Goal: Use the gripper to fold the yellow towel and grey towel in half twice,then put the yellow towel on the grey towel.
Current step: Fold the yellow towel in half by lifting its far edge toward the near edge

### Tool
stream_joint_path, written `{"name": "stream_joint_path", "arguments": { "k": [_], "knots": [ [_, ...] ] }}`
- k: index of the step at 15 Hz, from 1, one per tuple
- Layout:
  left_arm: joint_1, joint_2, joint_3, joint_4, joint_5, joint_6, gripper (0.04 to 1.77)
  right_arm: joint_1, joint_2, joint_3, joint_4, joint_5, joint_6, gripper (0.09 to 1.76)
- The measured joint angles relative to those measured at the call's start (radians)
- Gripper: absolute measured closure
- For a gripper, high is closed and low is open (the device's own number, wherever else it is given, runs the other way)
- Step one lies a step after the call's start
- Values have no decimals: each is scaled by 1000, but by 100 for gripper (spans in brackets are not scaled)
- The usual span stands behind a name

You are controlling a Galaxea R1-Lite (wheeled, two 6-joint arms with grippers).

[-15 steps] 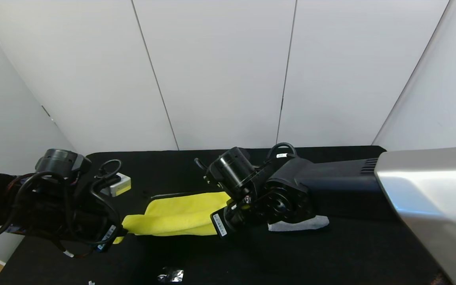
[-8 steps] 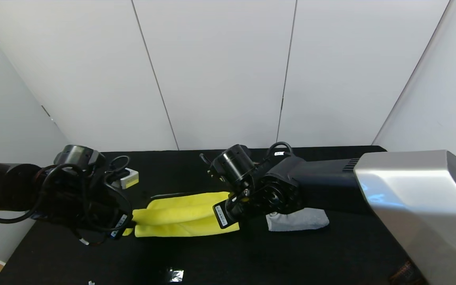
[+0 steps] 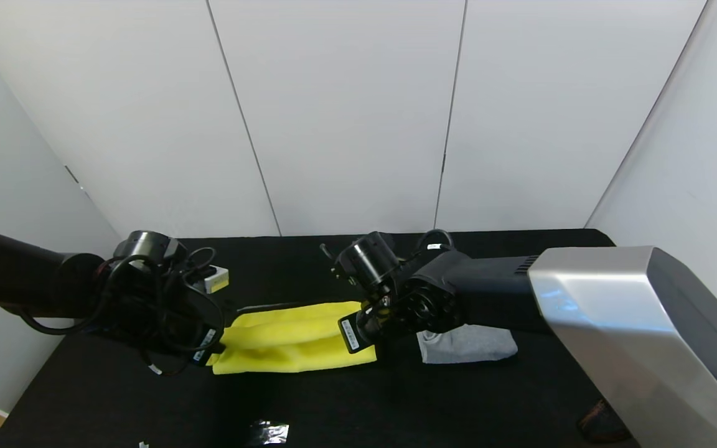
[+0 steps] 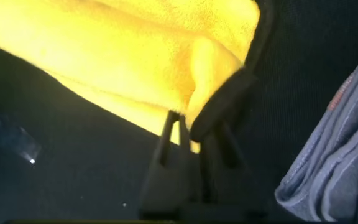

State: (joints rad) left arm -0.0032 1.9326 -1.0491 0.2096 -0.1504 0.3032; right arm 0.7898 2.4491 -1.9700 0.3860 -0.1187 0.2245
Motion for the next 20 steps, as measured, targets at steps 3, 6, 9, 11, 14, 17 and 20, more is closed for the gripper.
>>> {"name": "stream_joint_path", "arguments": {
  "k": [3, 6, 9, 11, 14, 17, 20],
  "knots": [
    [2, 12, -4, 0, 0, -11, 139, -5, 9, -1, -25, 5, 1, 111],
    [1, 12, -17, 1, -2, -33, 98, -5, 12, -1, -28, 7, 2, 80],
    [-1, 7, -26, 1, -20, -39, 70, -5, 13, -1, -28, 7, 3, 59],
    [-1, 4, -32, 1, -20, -41, 56, -3, 12, -1, -28, 7, 3, 49],
    [1, -6, -40, 2, -20, -44, 41, 0, 9, -1, -27, 5, 5, 38],
    [3, -23, -41, 2, -20, -43, 31, 4, 6, -1, -27, 0, 8, 30],
    [4, -30, -41, 3, -9, -44, 25, 10, 1, -1, -21, -1, 13, 25]
  ]
}}
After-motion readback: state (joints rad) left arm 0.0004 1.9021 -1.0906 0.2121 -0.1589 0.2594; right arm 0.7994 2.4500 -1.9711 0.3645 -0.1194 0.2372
